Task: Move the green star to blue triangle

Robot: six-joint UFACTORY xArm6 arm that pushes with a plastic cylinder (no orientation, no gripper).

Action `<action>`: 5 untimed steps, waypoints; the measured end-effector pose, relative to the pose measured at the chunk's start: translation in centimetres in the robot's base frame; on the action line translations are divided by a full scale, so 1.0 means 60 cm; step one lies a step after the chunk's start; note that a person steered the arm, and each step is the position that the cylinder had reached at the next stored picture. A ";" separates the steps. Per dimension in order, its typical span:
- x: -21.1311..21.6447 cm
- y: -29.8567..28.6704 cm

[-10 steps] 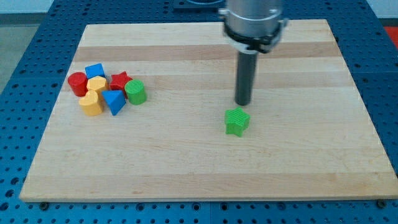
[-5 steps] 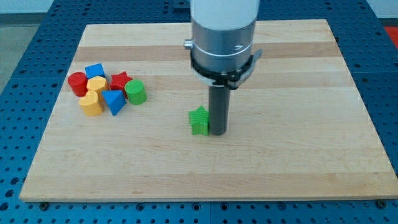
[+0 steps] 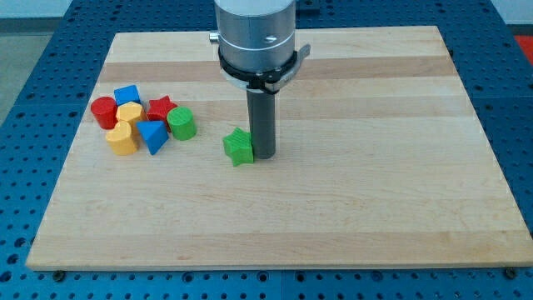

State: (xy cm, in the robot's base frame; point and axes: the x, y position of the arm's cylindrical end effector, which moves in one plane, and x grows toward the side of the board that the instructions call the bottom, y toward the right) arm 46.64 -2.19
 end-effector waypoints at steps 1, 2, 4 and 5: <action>-0.002 -0.018; -0.002 -0.062; -0.002 -0.135; -0.002 -0.167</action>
